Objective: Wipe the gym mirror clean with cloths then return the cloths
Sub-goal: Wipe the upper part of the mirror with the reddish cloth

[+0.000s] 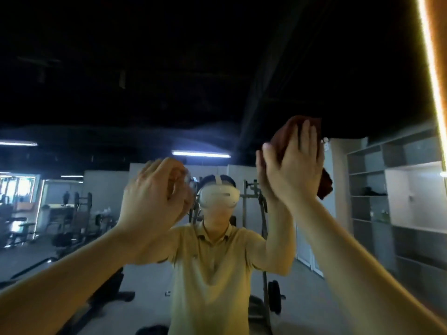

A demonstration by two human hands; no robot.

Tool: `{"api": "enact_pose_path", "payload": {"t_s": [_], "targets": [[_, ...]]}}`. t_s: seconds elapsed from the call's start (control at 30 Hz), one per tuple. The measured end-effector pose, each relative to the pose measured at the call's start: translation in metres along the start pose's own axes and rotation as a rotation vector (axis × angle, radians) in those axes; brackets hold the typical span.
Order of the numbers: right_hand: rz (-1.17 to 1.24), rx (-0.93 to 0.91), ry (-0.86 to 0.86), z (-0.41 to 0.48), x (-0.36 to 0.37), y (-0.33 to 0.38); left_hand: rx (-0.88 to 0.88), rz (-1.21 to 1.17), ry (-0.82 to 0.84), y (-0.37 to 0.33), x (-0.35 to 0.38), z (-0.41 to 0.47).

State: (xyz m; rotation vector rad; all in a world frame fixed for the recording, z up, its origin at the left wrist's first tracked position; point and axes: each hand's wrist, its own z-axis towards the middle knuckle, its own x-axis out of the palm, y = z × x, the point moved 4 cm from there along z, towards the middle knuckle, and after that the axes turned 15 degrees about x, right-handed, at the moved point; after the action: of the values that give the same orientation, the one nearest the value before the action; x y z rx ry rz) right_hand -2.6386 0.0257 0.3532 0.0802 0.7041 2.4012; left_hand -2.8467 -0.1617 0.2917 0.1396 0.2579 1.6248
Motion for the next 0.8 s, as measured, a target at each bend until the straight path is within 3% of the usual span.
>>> {"api": "enact_pose_path", "payload": {"t_s": [0.2,0.33,0.4,0.5,0.57,0.7,0.8], "targets": [[-0.052,-0.422,-0.042,-0.073,0.040,0.017,0.080,0.249,-0.047,0.037,0.028,0.007],[-0.191,-0.665,-0.064,-0.065,0.010,-0.003,0.092,0.281,-0.032,0.041,0.032,0.004],[-0.120,-0.527,-0.120,-0.039,-0.014,-0.007,0.089,0.280,-0.021,0.043,0.033,0.004],[0.161,-0.082,-0.218,0.013,-0.052,-0.014,0.093,0.280,-0.009,0.042,0.034,0.002],[0.297,0.113,-0.298,0.040,-0.073,-0.015,0.093,0.287,-0.006,0.042,0.034,0.002],[0.200,0.105,-0.414,0.059,-0.086,0.017,0.106,0.278,-0.010,0.042,0.034,0.003],[0.138,0.071,-0.290,0.063,-0.079,0.044,0.126,0.271,-0.034,0.043,0.034,0.001]]}}
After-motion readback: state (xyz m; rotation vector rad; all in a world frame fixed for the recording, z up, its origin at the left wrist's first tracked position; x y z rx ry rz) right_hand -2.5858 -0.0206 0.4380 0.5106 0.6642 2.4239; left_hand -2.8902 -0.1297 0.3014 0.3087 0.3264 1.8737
